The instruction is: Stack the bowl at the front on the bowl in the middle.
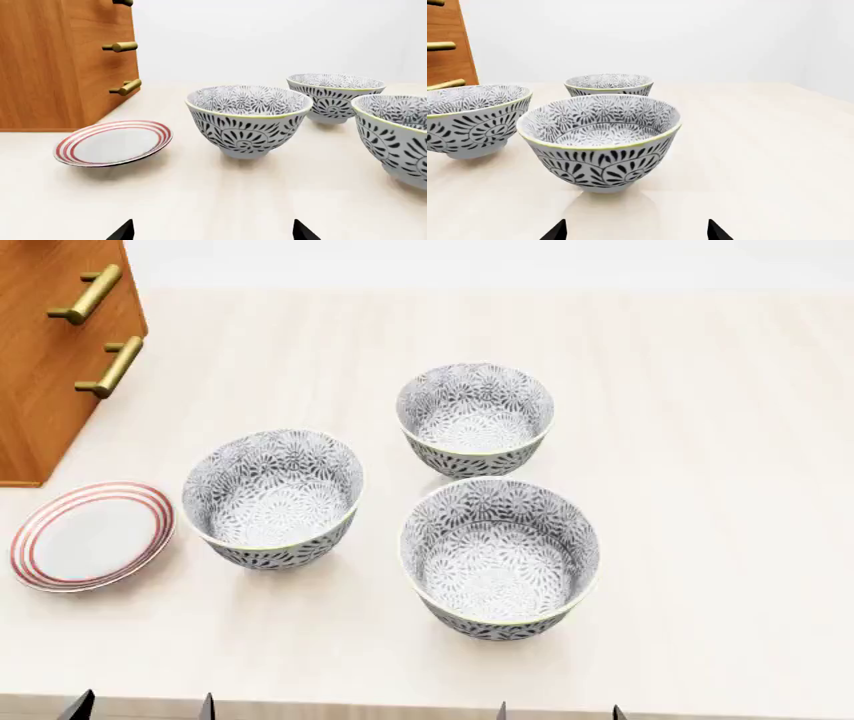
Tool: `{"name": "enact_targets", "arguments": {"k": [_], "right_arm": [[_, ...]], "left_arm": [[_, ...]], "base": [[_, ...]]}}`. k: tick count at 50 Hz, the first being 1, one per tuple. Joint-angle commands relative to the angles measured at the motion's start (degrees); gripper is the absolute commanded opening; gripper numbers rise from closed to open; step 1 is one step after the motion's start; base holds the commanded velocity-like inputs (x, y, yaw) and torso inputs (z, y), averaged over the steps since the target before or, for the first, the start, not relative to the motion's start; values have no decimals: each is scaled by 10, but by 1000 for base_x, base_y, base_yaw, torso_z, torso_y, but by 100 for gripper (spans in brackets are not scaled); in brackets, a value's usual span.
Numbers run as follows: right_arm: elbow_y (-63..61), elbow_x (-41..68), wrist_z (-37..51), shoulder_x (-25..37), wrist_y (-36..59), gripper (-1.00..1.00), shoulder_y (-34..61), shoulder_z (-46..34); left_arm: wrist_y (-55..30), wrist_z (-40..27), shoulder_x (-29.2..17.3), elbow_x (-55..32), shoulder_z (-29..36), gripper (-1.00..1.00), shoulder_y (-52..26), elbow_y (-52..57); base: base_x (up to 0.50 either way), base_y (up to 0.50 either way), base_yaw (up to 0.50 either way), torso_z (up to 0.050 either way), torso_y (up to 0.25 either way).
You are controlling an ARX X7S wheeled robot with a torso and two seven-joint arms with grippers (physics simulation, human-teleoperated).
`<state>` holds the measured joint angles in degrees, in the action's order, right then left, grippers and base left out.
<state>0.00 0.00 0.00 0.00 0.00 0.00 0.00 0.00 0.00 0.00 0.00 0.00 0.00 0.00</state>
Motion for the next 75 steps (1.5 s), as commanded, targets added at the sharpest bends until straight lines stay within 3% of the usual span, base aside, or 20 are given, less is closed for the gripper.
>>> {"name": "enact_targets", "arguments": {"k": [1,19,23,30,39,52,75], "right_arm": [[-4,11,14,11,3,100,-1,-14],[-50,11,72,34,49,100,0,-40],[-153,30,64,44,154,100,12,-43],[-332,62,73,52,389,100,98,-33],[-413,86,90,58,536,100,194,-16],[-397,79,115,58,519,100,204,-20],[-374,70,137,71,493,100,193,-55]], "left_arm": [[-4,-10,-8,-8,10,100,0,5],[-57,-39,-33,-55,37,100,-2,46],[-147,-36,-45,-82,37,100,-11,127],[-367,-54,-69,-147,16,100,-107,271],[-490,-83,-88,-171,4,100,-187,373],[-486,-93,-100,-164,15,100,-198,378],[-451,-99,-107,-159,24,100,-178,361]], "base": [[0,0,0,0,0],[0,0,0,0,0],[0,0,0,0,0],[0,0,0,0,0],[0,0,0,0,0],[0,9,0,0,0],[0,435,0,0,0]]}}
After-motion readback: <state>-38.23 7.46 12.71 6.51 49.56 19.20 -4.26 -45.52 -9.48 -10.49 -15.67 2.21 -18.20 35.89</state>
